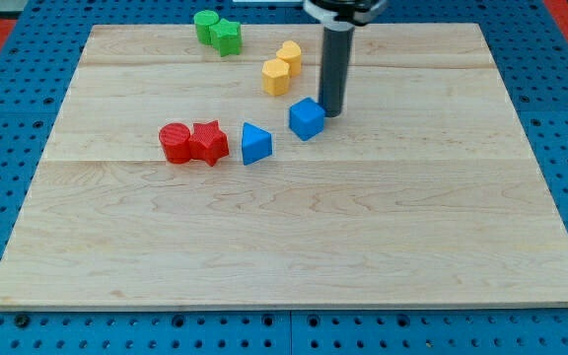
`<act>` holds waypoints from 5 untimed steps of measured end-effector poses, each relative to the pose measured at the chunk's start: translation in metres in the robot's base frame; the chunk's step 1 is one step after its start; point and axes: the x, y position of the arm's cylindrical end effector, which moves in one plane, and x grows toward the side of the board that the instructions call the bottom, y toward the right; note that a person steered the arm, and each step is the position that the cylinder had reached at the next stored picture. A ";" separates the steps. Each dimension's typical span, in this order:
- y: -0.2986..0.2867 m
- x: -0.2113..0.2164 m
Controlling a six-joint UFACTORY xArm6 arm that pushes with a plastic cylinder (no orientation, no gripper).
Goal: Move the blue cube right to the blue triangle
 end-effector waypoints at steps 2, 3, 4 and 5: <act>-0.068 -0.019; -0.095 -0.015; -0.093 -0.009; -0.081 -0.003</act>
